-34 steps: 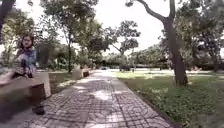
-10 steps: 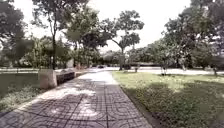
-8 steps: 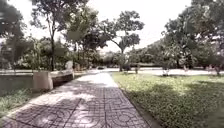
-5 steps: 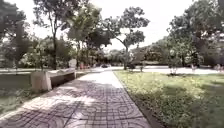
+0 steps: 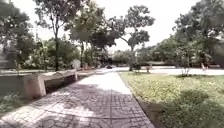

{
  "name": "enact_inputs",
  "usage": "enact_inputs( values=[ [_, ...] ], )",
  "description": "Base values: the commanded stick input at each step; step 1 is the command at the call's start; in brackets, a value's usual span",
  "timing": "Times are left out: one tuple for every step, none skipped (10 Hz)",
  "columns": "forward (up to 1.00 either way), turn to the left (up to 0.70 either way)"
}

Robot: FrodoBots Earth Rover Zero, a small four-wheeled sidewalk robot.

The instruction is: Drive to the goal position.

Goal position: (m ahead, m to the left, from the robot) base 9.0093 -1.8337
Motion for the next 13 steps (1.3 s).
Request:
enact_inputs(
  values=[
    [1.00, 0.15],
    [1.00, 0.00],
    [1.00, 0.00],
    [1.00, 0.00],
    [1.00, 0.00],
    [1.00, 0.00],
    [1.00, 0.00],
    [1.00, 0.00],
    [1.00, 0.00],
    [1.00, 0.00],
    [1.00, -0.02],
    [1.00, -0.25],
    [1.00, -0.18]
  ],
)
